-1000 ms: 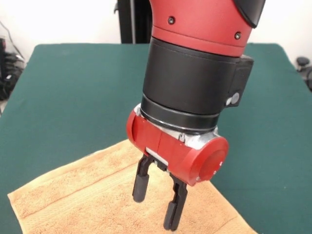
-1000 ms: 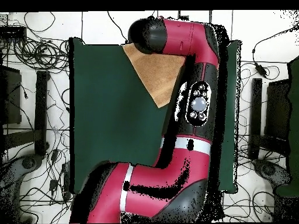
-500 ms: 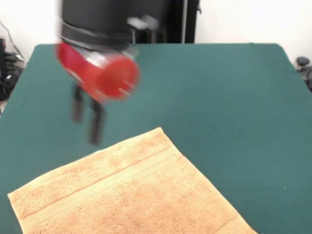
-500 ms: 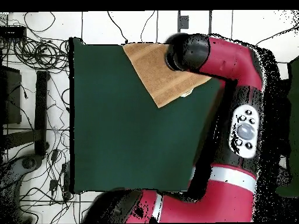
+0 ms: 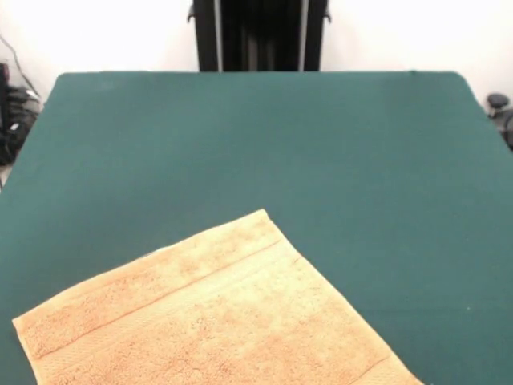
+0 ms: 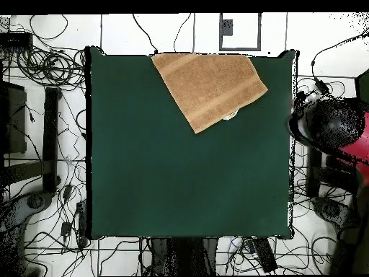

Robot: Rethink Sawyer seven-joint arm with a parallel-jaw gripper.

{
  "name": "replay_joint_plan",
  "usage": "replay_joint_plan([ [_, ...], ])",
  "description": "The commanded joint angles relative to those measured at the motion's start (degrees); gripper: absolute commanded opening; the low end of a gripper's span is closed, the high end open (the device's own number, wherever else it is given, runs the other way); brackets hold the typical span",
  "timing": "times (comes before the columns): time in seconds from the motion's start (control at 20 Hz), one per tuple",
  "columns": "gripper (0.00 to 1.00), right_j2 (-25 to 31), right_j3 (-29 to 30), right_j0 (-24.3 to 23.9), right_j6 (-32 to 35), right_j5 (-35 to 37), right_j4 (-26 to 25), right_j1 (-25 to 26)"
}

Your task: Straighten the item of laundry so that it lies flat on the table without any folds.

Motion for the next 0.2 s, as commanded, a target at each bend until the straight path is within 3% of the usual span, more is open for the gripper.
replay_joint_plan([
  [0.05,1.0,13.17,18.94,-2.93,-22.82,-3.64,-4.77,-5.63],
  [0.2,1.0,14.84,19.07,-4.41,-23.86,-2.51,-5.89,-6.0],
])
